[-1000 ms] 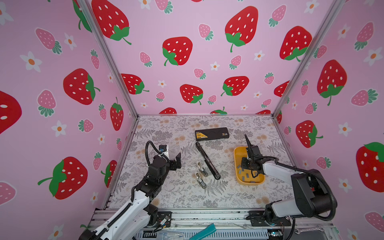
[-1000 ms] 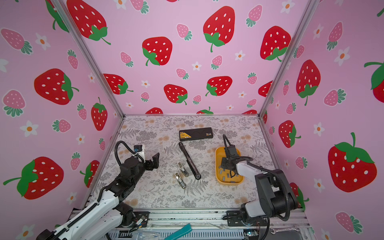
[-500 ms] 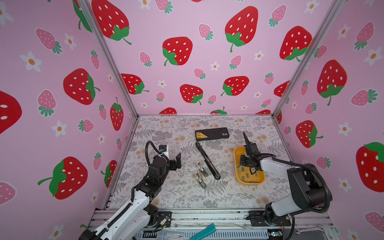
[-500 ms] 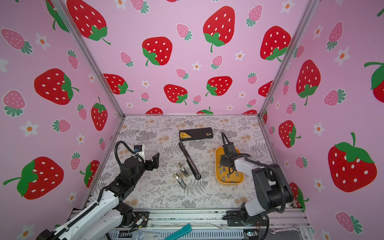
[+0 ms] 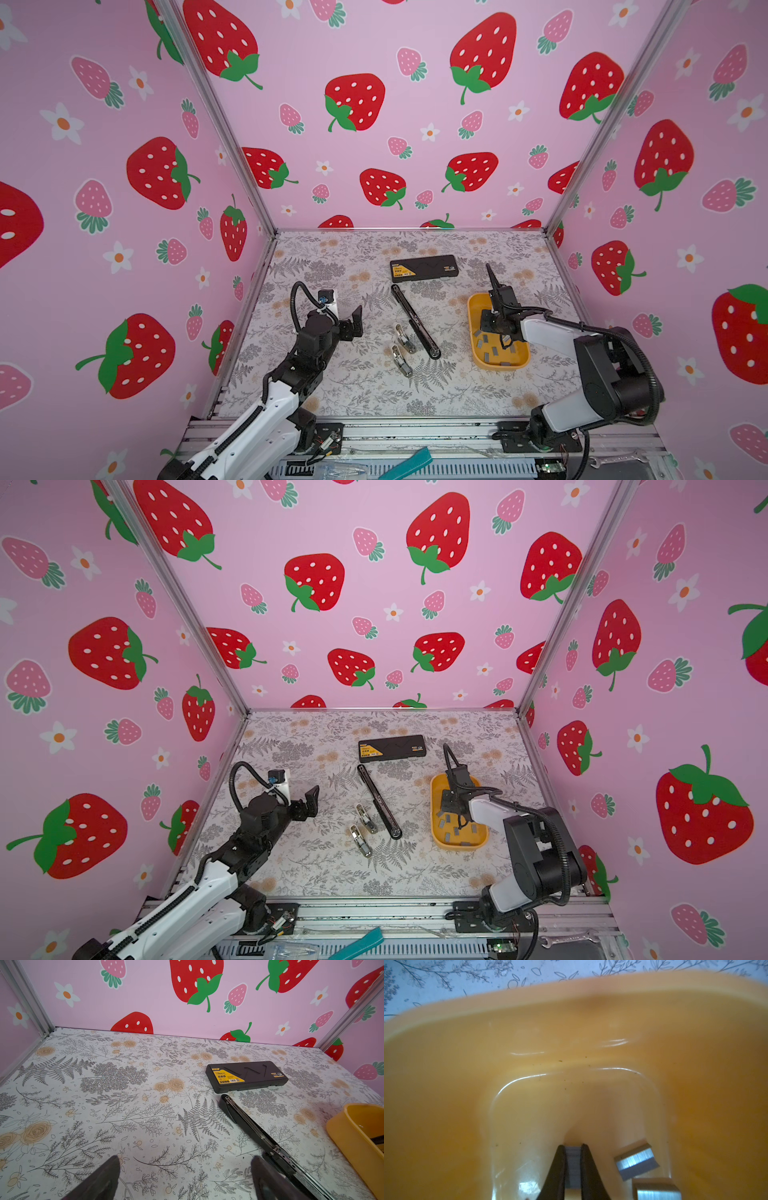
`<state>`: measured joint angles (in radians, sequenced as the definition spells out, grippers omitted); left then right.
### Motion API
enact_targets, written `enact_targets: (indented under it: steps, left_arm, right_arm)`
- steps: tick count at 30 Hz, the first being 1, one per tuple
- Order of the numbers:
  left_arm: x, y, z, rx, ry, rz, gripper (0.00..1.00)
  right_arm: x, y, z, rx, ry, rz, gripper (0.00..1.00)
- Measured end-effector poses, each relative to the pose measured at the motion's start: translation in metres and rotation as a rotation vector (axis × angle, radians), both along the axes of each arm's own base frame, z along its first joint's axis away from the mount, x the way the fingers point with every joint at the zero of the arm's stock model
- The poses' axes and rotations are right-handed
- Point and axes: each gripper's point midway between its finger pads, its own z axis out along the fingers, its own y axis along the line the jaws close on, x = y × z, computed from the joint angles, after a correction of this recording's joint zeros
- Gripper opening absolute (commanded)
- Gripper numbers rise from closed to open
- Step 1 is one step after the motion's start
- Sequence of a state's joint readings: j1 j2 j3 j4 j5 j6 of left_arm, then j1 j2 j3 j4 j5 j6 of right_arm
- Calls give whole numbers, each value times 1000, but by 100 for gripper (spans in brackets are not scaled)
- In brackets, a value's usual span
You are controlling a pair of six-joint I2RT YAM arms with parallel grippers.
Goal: Load the staples into the stapler
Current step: 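Lower the open right gripper toward another staple strip in the tray, then pinch the staple strip with the right gripper and carry it to the cream stapler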
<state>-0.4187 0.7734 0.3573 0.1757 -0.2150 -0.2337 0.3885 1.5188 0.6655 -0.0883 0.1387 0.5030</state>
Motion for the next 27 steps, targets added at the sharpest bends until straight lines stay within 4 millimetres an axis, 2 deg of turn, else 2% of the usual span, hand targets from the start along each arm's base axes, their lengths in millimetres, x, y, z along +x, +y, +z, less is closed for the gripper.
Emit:
enact_targets:
  steps: [6,12,15,19,27]
  left_arm:
    - [1,-3,-2,-8,9,-12,99]
    - [2,-7,-8,-17,28,-25,99]
    - [3,-9,-10,-23,37,-29,99]
    - [3,-9,-10,-27,35,-32,99]
    - [3,-10,-10,-31,35,-31,99]
  right_arm:
    - [-15,5,13,-5,1,34,10]
    - [-26,35,74,61,-166,136,10]
    - [-34,54,98,86,-235,197,10]
    - [-51,88,117,111,-287,312,10]
    - [-88,153,134,154,-369,535,10]
